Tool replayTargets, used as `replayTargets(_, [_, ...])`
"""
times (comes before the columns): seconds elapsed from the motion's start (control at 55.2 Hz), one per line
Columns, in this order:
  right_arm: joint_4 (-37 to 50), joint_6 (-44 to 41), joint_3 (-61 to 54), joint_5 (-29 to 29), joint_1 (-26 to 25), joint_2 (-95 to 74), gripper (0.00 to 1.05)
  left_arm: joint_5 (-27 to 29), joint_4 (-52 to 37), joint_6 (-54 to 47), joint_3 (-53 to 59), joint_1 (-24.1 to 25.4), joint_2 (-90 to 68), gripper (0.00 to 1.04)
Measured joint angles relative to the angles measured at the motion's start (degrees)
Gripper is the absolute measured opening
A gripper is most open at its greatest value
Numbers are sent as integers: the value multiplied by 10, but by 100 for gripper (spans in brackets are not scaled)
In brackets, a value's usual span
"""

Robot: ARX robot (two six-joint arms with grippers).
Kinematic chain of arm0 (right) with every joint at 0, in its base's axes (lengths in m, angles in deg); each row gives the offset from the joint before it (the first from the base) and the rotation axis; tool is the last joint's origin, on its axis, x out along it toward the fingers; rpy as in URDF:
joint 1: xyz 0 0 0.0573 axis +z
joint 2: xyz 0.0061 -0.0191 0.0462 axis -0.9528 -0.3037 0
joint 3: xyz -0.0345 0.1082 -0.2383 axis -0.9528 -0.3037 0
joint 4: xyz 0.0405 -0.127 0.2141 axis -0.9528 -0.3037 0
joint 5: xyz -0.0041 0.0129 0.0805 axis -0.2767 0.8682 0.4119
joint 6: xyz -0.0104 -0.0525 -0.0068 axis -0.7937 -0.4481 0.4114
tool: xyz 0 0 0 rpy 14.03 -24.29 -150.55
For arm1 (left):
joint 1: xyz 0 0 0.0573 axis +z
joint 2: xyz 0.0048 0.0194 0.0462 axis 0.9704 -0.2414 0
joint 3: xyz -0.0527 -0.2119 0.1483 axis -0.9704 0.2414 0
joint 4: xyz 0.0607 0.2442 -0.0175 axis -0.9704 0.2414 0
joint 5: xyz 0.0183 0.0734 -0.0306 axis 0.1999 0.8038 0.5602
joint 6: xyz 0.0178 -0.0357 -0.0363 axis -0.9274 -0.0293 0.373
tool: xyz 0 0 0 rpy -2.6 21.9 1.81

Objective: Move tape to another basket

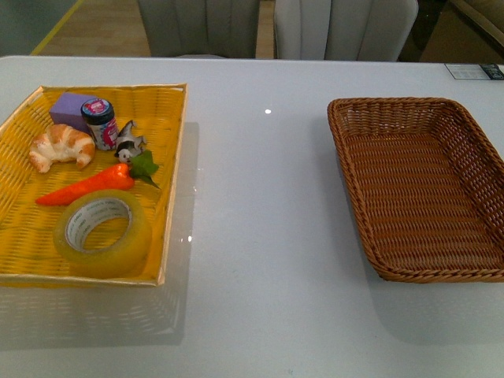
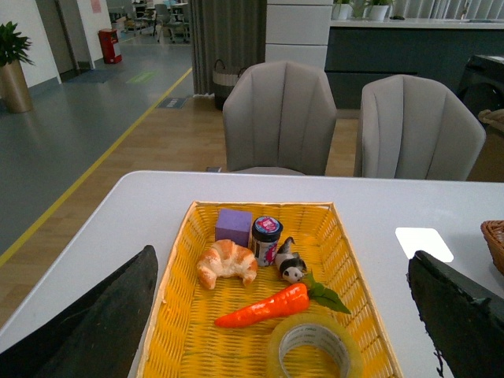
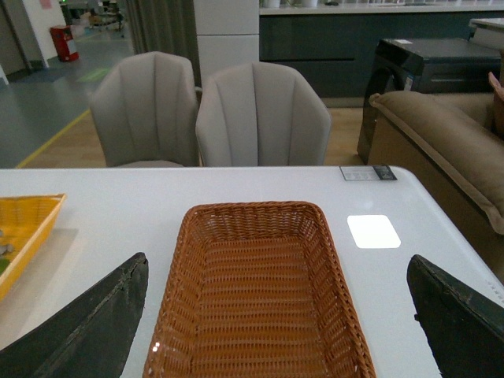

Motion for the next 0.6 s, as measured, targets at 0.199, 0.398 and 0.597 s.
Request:
replayTargets(0.199, [0,0,0,0,0,0,96,0,0,0,0,0,0,96])
replayTargets(0.398, [0,0,0,0,0,0,96,0,0,0,0,0,0,96])
replayTargets(0.597, [0,0,0,0,0,0,96,0,0,0,0,0,0,96])
